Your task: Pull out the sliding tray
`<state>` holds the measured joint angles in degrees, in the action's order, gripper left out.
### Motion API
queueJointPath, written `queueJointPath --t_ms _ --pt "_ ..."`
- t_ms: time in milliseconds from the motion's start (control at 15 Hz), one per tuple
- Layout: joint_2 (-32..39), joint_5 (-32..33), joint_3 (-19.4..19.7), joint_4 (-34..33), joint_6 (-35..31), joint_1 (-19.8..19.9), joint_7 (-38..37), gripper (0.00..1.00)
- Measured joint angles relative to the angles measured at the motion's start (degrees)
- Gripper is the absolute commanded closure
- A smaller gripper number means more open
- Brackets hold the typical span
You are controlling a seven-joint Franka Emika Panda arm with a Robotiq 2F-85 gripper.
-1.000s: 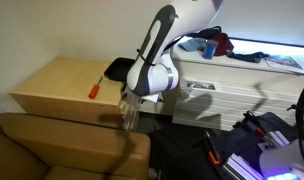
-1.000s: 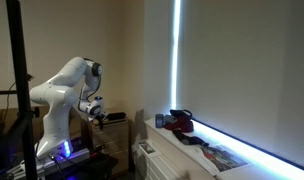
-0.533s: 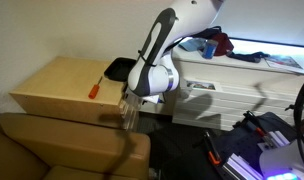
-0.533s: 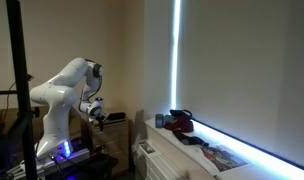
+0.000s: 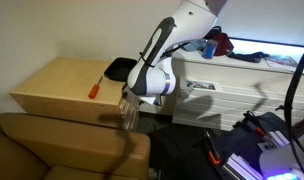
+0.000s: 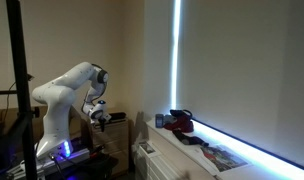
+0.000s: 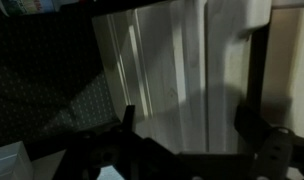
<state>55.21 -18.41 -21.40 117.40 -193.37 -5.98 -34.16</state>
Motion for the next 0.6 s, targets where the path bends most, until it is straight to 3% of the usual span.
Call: queueJointPath --t_ms 333,600 --pt "2.88 1.76 -3.58 -0.61 -3.31 4.05 1.88 0.0" --pt "2.23 1.95 0.17 -0.69 -5.3 -0.08 6.48 0.0"
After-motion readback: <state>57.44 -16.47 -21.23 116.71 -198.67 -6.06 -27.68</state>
